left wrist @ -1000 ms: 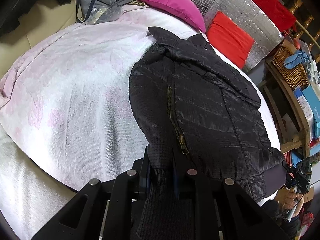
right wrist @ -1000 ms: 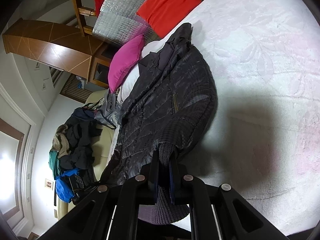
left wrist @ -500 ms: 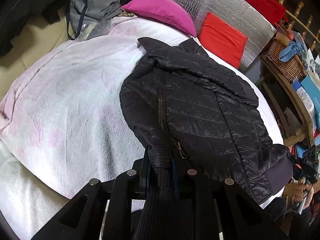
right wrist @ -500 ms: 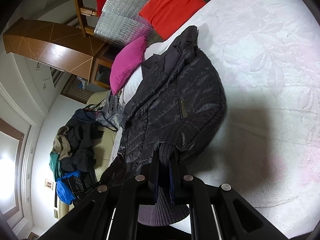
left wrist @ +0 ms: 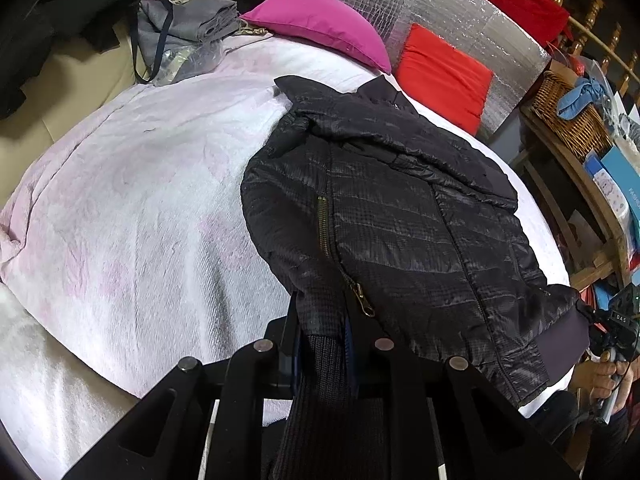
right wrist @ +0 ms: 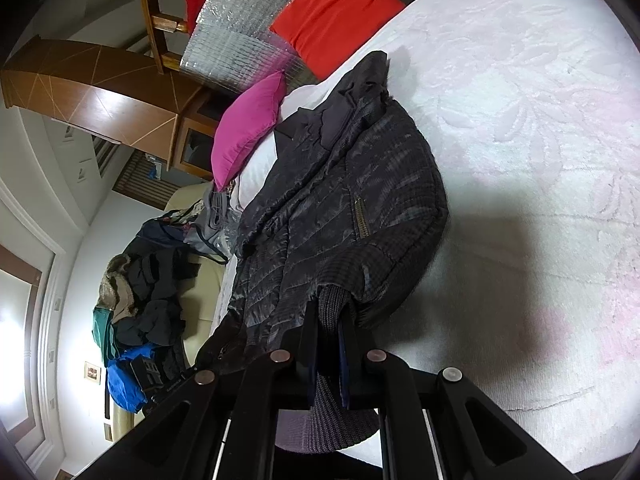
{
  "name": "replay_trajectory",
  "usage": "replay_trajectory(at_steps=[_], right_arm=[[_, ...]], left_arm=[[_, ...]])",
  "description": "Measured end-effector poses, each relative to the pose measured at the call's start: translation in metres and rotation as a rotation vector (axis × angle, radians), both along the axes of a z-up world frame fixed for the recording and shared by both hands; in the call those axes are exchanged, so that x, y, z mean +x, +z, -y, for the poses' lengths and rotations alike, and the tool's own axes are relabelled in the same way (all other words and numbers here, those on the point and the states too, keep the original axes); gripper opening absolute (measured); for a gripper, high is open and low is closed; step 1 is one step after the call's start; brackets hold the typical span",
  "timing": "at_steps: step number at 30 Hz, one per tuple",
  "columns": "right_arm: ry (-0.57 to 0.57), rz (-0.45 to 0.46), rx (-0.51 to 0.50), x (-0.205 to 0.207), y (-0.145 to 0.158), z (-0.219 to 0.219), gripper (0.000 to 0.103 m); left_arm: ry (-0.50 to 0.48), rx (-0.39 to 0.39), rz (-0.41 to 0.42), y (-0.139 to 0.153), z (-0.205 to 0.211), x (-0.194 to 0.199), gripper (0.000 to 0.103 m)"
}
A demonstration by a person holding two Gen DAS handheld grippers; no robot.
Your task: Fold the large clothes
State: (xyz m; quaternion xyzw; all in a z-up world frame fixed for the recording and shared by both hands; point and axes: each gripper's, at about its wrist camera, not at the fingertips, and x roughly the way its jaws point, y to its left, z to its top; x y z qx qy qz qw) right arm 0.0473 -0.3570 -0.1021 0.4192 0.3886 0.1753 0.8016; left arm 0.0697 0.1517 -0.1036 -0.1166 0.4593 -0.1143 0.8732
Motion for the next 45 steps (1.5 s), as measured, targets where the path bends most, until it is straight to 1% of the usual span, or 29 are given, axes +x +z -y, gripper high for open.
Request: replay_trajectory(at_steps=[6, 9, 13, 21, 26, 28, 31, 34, 37, 39, 41, 45], right_arm=[[0.002, 0.005, -0.003, 0.000, 0.002, 0.001, 0.008], [0.001, 0.027, 0.009, 0.004, 0.009, 0.003, 0.008], [-0.001, 0.053, 0.067, 0.017, 0.014, 0.010, 0.008], [-0.012, 0.108, 0.095, 0.035, 0.035, 0.016, 0.008], [-0.022, 0.121, 0.105, 0.034, 0.033, 0.016, 0.008], [-0.023, 0.112, 0.114, 0.032, 0.027, 0.017, 0.008], [-0.023, 0.089, 0.116, 0.034, 0.020, 0.018, 0.008], [-0.022, 0.106, 0.094, 0.033, 0.027, 0.015, 0.008], [-0.028, 0.087, 0.086, 0.034, 0.026, 0.015, 0.008], [-0.034, 0.093, 0.093, 0.032, 0.026, 0.015, 0.008], [-0.036, 0.100, 0.090, 0.031, 0.029, 0.013, 0.008], [-0.035, 0.092, 0.070, 0.031, 0.032, 0.013, 0.008]], left_arm=[[-0.009, -0.024, 0.007, 0.004, -0.003, 0.000, 0.018], [-0.005, -0.064, 0.007, 0.009, -0.007, 0.007, 0.018], [-0.001, -0.114, 0.024, 0.022, -0.010, 0.023, 0.018], [0.015, -0.195, 0.049, 0.042, -0.012, 0.047, 0.018], [0.025, -0.188, 0.055, 0.042, -0.009, 0.050, 0.018], [0.026, -0.171, 0.051, 0.039, -0.007, 0.049, 0.018], [0.033, -0.174, 0.043, 0.035, -0.008, 0.048, 0.018], [0.035, -0.171, 0.043, 0.034, -0.010, 0.046, 0.018], [0.032, -0.181, 0.043, 0.031, -0.010, 0.047, 0.018], [0.029, -0.171, 0.034, 0.031, -0.010, 0.049, 0.018], [0.022, -0.159, 0.046, 0.035, -0.010, 0.048, 0.018], [0.013, -0.161, 0.050, 0.033, -0.010, 0.048, 0.018]])
